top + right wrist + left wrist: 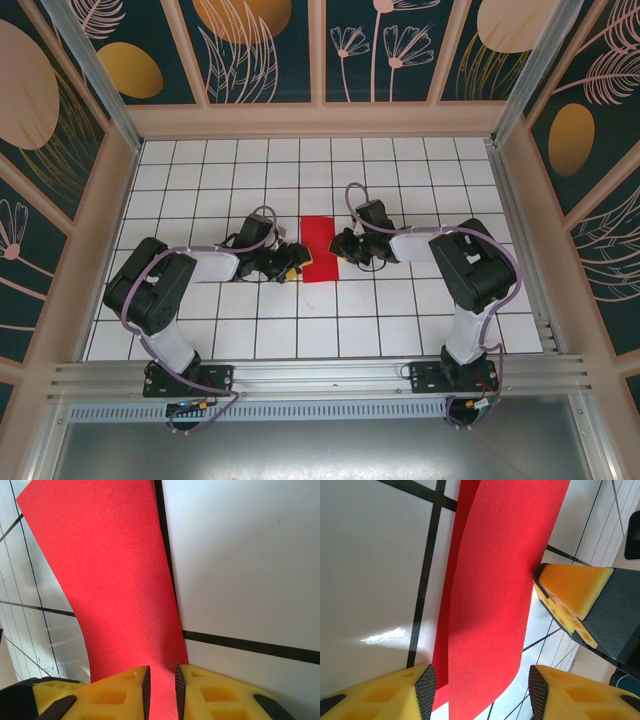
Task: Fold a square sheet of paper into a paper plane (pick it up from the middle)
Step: Fold the triangle a second time at the center of the table.
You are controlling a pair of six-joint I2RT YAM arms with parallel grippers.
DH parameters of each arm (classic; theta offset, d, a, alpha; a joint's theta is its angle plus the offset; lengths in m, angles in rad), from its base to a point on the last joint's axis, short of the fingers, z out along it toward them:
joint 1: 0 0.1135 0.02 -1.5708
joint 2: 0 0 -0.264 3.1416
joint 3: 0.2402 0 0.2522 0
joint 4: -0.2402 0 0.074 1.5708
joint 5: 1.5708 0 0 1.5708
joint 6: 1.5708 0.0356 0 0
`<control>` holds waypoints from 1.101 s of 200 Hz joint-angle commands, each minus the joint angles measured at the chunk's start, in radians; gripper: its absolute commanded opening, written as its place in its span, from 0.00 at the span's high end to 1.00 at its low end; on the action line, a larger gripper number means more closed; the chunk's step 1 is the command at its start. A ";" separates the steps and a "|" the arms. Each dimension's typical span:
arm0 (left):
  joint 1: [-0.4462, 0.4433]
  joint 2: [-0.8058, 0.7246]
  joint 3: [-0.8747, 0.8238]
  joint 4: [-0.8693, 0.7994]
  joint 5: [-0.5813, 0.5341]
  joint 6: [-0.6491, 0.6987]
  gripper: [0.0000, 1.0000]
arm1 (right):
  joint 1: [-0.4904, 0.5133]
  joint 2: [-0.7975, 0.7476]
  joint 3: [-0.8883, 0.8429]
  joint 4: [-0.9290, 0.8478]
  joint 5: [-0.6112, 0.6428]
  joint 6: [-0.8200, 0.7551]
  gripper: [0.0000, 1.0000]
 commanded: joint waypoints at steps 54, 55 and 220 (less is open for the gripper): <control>-0.009 0.041 0.058 0.088 0.036 -0.033 0.49 | 0.003 0.055 -0.037 -0.027 0.035 0.006 0.75; -0.010 0.041 0.058 0.090 0.036 -0.034 0.49 | 0.003 0.055 -0.037 -0.027 0.035 0.006 0.75; 0.047 0.120 0.163 0.025 -0.054 0.045 0.59 | 0.003 0.015 -0.046 0.005 0.005 -0.004 0.75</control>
